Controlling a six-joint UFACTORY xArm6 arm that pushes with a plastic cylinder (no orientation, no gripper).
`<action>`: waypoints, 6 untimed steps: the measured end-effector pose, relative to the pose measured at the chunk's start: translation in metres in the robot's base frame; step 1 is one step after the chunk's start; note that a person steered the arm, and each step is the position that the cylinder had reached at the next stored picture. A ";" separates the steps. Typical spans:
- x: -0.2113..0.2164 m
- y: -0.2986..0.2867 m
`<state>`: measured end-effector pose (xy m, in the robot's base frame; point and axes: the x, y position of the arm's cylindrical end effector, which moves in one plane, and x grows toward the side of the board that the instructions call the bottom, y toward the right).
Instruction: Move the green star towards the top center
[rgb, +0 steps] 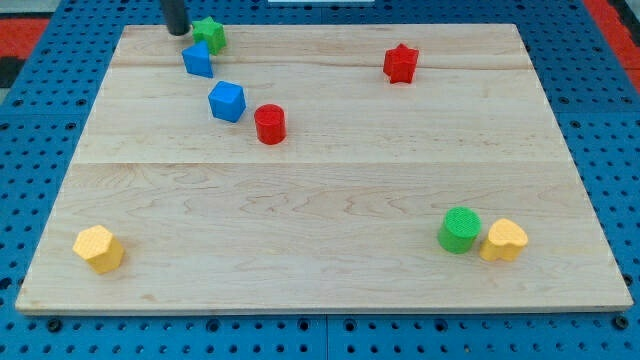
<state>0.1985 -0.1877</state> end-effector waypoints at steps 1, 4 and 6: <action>-0.004 0.047; 0.004 0.060; 0.010 0.062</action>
